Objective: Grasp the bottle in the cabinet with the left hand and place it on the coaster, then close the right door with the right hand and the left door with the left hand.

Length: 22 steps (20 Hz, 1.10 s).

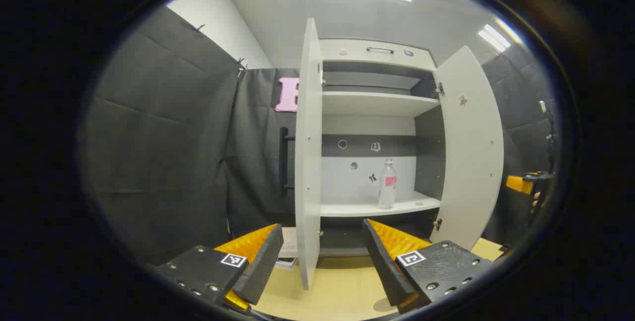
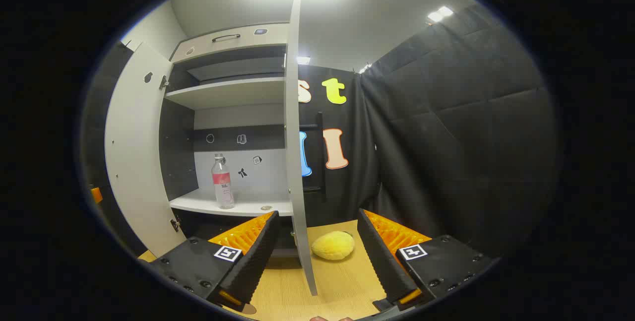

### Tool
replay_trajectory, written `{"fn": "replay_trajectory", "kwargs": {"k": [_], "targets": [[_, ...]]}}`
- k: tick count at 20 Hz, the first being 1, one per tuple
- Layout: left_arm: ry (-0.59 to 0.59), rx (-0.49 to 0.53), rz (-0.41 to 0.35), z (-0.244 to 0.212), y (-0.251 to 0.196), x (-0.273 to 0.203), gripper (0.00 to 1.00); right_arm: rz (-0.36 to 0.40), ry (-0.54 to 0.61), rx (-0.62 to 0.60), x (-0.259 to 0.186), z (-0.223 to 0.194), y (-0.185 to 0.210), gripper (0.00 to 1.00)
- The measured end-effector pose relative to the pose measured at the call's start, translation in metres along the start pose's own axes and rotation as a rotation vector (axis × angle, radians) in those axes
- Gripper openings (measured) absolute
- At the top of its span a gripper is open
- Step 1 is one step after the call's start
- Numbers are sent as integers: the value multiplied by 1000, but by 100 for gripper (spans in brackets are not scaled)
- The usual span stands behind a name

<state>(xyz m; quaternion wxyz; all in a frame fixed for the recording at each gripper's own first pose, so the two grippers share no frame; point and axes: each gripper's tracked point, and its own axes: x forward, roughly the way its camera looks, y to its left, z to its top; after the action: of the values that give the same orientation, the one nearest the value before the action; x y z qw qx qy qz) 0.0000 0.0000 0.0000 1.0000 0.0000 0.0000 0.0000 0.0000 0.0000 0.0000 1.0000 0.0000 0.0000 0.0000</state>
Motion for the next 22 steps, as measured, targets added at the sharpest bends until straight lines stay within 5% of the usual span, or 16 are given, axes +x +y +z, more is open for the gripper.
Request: {"fn": "replay_trajectory", "kwargs": {"k": [13,22], "targets": [[27,20,-67,-24,-24,3,100,-53,13,-18,-6,16,-11,99],[15,46,-220,-9,-87,57,100,-217,-11,-37,3,22,-71,99]]}}
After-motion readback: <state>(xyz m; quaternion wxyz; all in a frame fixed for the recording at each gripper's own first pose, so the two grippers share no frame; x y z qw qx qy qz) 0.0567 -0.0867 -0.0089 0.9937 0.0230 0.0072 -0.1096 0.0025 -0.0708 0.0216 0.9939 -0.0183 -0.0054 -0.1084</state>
